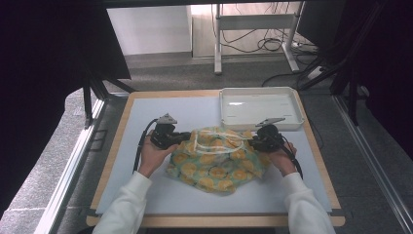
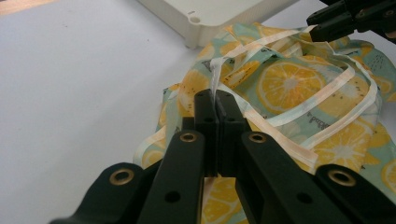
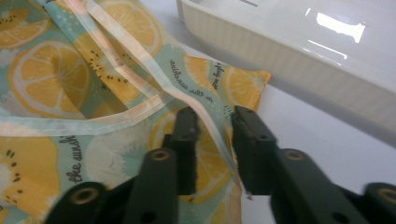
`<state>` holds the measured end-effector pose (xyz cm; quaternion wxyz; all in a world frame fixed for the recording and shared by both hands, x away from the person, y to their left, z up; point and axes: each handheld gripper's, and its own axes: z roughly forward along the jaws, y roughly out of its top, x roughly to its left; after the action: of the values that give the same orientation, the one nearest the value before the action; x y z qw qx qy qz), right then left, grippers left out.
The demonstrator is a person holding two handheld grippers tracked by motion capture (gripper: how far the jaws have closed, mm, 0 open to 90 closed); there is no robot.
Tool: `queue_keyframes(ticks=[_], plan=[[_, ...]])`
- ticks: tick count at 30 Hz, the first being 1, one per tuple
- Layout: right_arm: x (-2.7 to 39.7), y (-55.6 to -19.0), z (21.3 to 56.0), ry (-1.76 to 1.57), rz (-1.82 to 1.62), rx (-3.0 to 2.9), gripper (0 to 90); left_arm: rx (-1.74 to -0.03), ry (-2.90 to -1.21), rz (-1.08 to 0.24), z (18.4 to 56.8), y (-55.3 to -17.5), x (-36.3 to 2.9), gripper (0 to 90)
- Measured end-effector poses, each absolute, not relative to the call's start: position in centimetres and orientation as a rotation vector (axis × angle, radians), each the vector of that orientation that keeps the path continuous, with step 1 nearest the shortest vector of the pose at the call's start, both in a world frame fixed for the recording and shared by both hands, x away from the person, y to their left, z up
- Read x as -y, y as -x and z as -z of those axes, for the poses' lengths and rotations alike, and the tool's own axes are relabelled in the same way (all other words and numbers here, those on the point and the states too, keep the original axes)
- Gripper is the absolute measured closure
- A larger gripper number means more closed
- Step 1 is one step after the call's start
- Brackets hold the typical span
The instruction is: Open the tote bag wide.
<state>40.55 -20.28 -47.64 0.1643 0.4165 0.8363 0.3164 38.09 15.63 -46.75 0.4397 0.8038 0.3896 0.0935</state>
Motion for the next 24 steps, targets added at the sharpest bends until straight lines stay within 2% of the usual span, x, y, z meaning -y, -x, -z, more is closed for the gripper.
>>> queue_keyframes(ticks=[1,2,5,24], plan=[[20.4,-40.7,47.6,-1.202,-0.911,-2.372,79.7,-0.969,-1.995,-0.231,46.7,-38.1,-15.7,89.9],[20.4,-40.7,47.6,-1.202,-0.911,-2.372,79.7,-0.970,-1.994,-0.231,46.7,-38.1,-15.7,89.9],[20.5,-40.7,47.4,-1.208,-0.968,-2.351,87.8,-0.968,-1.995,-0.232,46.7,-38.1,-15.8,89.9],[21.3,-39.9,45.0,-1.197,-1.162,-2.221,88.8,-0.971,-1.951,-0.253,46.0,-37.9,-16.8,90.0]])
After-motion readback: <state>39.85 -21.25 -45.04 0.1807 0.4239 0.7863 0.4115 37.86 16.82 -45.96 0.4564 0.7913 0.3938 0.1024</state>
